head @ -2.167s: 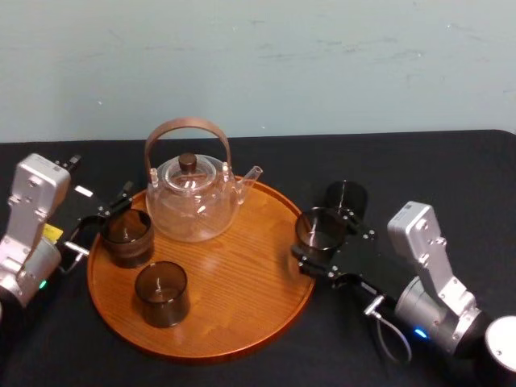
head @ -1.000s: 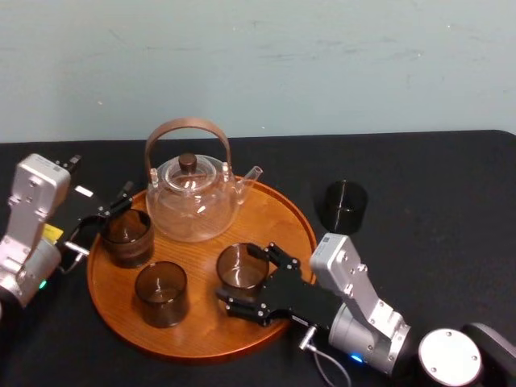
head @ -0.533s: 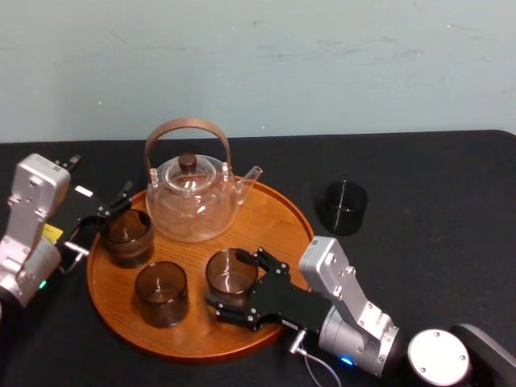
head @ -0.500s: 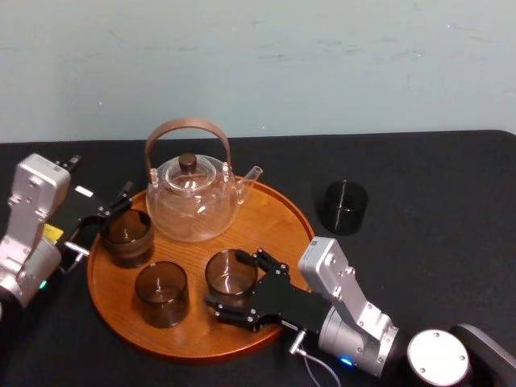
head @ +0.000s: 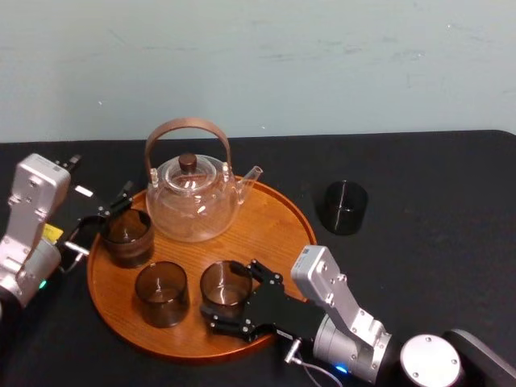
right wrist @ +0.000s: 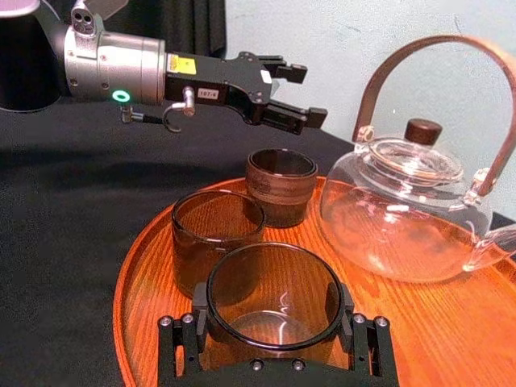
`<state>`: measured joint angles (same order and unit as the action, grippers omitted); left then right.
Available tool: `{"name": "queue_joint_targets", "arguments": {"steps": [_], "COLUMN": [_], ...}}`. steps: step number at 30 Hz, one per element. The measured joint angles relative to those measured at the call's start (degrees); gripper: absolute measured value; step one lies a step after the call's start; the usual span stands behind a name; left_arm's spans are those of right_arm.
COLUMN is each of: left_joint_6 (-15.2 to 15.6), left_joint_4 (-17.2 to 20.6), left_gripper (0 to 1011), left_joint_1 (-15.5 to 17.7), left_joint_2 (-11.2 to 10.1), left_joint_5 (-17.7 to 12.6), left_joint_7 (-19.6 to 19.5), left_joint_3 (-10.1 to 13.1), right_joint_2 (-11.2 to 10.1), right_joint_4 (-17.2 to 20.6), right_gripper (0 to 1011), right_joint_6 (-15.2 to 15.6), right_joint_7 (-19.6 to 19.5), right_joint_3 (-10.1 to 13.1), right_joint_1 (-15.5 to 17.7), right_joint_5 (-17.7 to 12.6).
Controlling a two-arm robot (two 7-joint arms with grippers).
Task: Pick up the glass from the table and place it on the tray.
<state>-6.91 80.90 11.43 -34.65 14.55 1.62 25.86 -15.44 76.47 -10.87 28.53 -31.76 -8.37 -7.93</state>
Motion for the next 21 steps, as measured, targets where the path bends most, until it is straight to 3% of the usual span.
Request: {"name": "queue_joint_targets", "arguments": {"steps": [21], "left_joint_6": [0.00], "left_joint_4": [0.00], "left_gripper": [1001], "left_joint_1": [0.00], "left_joint_2": [0.00], "left_joint_5": [0.00], "left_joint_7": [0.00], "left_joint_3": [0.00], "right_joint_2": [0.22], "right_joint_4": [-0.78], "right_gripper": [908], "right_joint_6": [0.80], "right_joint_7": [-0.37], "right_joint_3": [-0.08], "right_joint_1": [-0.24], "right_joint_5": [-0.04]}}
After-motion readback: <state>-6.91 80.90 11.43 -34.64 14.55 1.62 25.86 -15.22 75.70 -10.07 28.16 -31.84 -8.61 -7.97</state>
